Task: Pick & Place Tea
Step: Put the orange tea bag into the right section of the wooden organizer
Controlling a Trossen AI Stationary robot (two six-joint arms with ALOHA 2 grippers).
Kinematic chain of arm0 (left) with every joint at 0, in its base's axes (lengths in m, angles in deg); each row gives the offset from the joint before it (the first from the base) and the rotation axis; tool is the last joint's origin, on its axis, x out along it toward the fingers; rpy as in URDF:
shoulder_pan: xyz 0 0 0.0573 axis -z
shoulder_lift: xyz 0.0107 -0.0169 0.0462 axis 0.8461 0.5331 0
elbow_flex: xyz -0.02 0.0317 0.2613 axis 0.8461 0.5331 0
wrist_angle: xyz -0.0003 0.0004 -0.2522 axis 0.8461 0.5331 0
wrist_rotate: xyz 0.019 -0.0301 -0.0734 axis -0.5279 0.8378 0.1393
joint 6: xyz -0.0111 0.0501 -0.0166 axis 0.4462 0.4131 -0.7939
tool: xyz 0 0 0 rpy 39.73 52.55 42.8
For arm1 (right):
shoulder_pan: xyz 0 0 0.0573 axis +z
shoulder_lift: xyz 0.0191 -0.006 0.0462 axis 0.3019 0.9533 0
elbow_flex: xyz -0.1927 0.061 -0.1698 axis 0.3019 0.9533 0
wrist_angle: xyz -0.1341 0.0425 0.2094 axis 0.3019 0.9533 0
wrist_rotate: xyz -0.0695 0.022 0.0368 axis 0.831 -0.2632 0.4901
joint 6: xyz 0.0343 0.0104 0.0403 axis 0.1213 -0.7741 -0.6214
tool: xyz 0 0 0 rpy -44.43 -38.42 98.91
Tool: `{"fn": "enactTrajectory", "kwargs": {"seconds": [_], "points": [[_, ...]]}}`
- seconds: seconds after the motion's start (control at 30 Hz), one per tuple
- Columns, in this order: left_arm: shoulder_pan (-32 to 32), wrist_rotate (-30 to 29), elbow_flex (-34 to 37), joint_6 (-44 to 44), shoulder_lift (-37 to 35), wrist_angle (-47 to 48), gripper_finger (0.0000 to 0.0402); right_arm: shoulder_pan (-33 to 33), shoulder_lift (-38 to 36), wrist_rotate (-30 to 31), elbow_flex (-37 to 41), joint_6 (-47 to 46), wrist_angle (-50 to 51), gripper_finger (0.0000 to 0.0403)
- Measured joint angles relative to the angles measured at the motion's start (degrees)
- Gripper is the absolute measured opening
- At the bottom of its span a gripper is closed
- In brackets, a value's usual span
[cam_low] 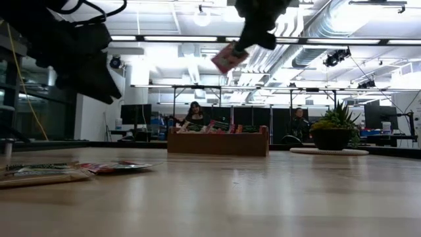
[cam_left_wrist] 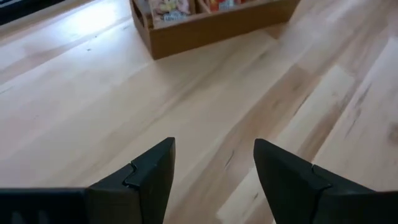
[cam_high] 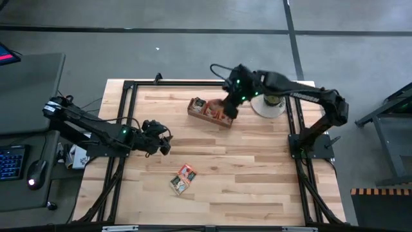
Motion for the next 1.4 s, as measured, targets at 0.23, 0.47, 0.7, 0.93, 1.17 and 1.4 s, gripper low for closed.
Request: {"fn": "enactTrajectory", "kwargs": {"seconds": [0.23,0.47,0.7,0.93,1.17,1.4], "points": [[-3.6,1.9,0.0,0.0,0.0,-3.0,0.0216,-4.3,4.3,3.9,-15.4,10.7,17.8,0.0000],[-5.5,4.5,0.0,0.0,0.0,-5.6,0.0216,-6.9,11.7,5.7,-26.1,17.2,31.3,0.0000],[-5.5,4.6,0.0,-0.6,0.0,-6.0,0.0216,-7.0,19.7,5.6,-27.4,22.0,37.0,0.0000],[-5.5,4.9,0.0,-1.3,0.0,-5.9,0.0216,-6.3,26.0,4.9,-27.4,24.9,38.1,0.0000],[-5.4,5.0,0.0,-1.7,0.0,-5.9,0.0216,-4.9,28.8,3.2,-27.4,26.8,38.5,0.0000],[-5.4,5.0,0.0,-1.7,0.0,-5.9,0.0216,-4.6,30.8,4.0,-27.4,28.7,38.6,0.0000]]}}
